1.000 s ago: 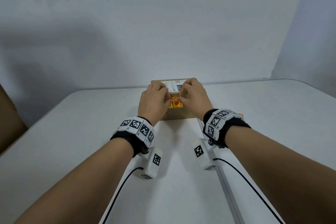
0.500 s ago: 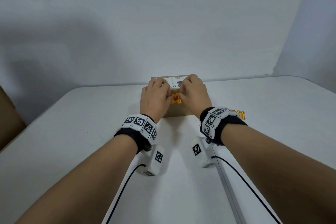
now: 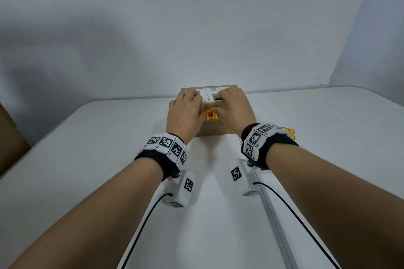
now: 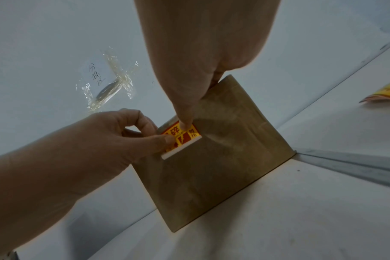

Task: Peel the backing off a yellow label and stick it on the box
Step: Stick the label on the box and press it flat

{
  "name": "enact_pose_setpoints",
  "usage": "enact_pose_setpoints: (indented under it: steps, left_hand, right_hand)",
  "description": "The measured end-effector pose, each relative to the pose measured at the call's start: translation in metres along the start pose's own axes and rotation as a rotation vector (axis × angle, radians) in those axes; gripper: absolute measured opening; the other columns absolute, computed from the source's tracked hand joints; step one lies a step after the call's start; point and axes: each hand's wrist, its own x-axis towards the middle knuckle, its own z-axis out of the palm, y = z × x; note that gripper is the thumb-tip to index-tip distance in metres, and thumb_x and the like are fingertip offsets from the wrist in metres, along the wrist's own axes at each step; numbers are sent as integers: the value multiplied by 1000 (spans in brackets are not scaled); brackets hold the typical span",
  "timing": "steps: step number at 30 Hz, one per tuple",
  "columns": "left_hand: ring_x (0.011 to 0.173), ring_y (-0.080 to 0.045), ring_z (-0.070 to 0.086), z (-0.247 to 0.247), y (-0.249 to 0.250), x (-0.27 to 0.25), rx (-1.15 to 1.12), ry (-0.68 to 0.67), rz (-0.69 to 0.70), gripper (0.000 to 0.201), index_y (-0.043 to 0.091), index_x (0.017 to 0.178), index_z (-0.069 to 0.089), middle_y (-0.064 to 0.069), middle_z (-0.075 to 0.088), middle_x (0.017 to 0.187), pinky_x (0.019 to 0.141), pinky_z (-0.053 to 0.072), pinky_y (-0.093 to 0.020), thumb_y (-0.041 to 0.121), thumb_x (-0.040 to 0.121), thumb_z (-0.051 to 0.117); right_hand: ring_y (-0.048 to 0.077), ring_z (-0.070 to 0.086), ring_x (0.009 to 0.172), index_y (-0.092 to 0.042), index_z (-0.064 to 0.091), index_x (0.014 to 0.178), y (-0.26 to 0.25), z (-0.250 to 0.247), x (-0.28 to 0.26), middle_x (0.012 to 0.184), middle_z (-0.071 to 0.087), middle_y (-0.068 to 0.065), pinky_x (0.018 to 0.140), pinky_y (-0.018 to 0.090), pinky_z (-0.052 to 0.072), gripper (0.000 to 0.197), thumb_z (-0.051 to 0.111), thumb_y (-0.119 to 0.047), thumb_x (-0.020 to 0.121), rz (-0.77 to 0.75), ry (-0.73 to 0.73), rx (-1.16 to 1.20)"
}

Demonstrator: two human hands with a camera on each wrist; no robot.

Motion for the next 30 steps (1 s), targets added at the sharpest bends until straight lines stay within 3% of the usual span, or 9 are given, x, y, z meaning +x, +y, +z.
enact_pose_setpoints:
  steps: [4, 8, 12, 18, 25, 30]
  left_hand:
    - [93, -26, 51, -4, 0, 4, -11, 6, -8, 30, 13, 92, 50, -5, 50, 106, 67, 36, -35, 34, 78, 67]
    - [98, -23, 48, -4, 2, 3, -13, -34, 2, 36, 17, 98, 49, -1, 51, 106, 74, 35, -33, 41, 77, 66]
    - [101, -23, 48, -3, 4, 7, 1, -16, -24, 34, 18, 98, 52, 1, 54, 104, 78, 36, -35, 46, 80, 62]
    - [98, -26, 51, -5, 10, 15, 34, -32, -3, 26, 18, 97, 55, 0, 57, 100, 75, 36, -36, 41, 85, 58]
    - [102, -22, 51, -7, -5, 19, 7, -106, 64, 32, 22, 108, 66, 3, 67, 107, 73, 41, -34, 44, 88, 55]
    - [102, -16, 46, -15, -11, 17, 15, -185, 57, 31, 33, 118, 63, 14, 66, 113, 67, 41, -31, 44, 92, 49]
  right_hand:
    - [28, 47, 118, -11, 66, 111, 0, 1, -1, 114, 64, 6, 98, 41, 41, 32, 68, -20, 80, -11, 19, -9]
    - [28, 47, 117, -11, 66, 110, -1, 0, -1, 113, 63, 6, 97, 40, 42, 32, 67, -19, 79, -7, 14, -6]
    - [27, 48, 115, -11, 67, 110, -2, -1, -1, 113, 60, 7, 95, 40, 43, 31, 63, -17, 80, -1, 15, -14]
    - [27, 47, 118, -12, 67, 110, -2, -1, -2, 114, 61, 6, 96, 40, 43, 30, 62, -17, 81, 1, 6, -10]
    - [26, 45, 122, -12, 66, 114, -1, -2, -1, 116, 62, 6, 98, 37, 41, 32, 64, -21, 83, -11, -11, -30]
    - [25, 45, 122, -13, 65, 114, 0, -2, 0, 117, 61, 5, 99, 37, 41, 32, 65, -20, 83, -14, -16, -36]
